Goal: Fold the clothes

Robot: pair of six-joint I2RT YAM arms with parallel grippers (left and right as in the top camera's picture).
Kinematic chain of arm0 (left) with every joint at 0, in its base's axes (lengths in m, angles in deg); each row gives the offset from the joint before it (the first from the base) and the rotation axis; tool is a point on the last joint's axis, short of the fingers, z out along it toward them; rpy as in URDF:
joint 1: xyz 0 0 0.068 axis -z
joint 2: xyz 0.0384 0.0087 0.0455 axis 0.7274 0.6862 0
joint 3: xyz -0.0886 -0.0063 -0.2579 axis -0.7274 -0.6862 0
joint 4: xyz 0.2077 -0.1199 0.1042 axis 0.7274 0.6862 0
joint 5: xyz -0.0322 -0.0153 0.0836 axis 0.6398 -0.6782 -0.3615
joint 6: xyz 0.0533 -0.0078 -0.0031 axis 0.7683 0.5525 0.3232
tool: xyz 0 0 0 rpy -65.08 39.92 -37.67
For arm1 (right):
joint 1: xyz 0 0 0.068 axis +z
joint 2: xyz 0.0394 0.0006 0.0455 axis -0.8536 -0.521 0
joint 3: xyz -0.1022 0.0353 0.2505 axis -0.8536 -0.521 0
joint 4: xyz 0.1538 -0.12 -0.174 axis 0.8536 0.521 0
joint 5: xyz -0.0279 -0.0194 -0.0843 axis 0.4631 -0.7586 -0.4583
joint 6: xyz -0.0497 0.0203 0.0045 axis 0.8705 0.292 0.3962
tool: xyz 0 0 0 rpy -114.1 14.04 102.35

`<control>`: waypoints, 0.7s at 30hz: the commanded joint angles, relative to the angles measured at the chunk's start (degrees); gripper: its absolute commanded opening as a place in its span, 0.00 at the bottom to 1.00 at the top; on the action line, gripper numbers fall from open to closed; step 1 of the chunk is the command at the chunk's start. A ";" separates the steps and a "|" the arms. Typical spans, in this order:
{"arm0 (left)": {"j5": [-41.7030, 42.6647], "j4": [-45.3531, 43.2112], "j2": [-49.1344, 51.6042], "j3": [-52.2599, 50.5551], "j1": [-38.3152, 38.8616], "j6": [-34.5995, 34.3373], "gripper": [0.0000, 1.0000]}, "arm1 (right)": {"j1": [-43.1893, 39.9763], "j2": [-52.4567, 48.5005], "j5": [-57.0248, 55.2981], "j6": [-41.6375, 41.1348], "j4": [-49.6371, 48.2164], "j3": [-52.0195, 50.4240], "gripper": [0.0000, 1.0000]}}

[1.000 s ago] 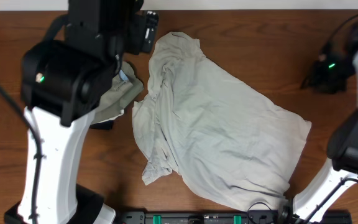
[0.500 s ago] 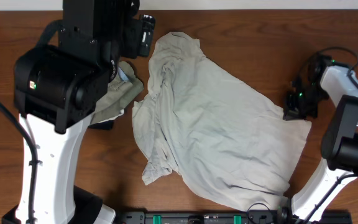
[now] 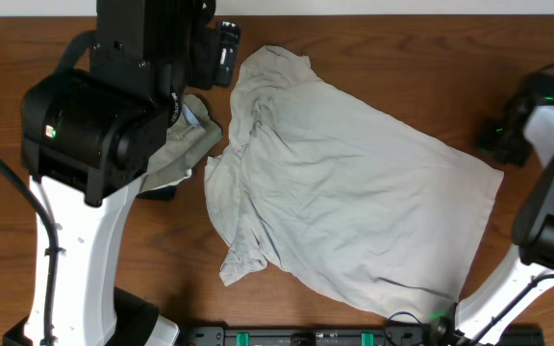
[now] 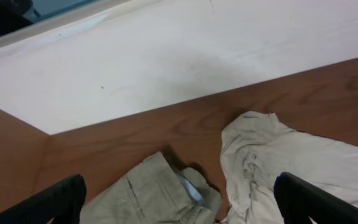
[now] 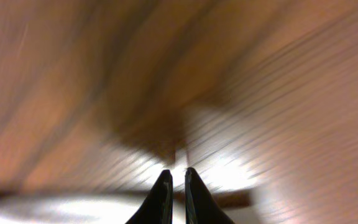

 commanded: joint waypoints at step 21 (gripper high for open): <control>-0.33 0.44 -0.09 0.72 -0.35 -2.67 0.98 | 3.76 0.44 15.89 11.80 24.87 7.17 0.27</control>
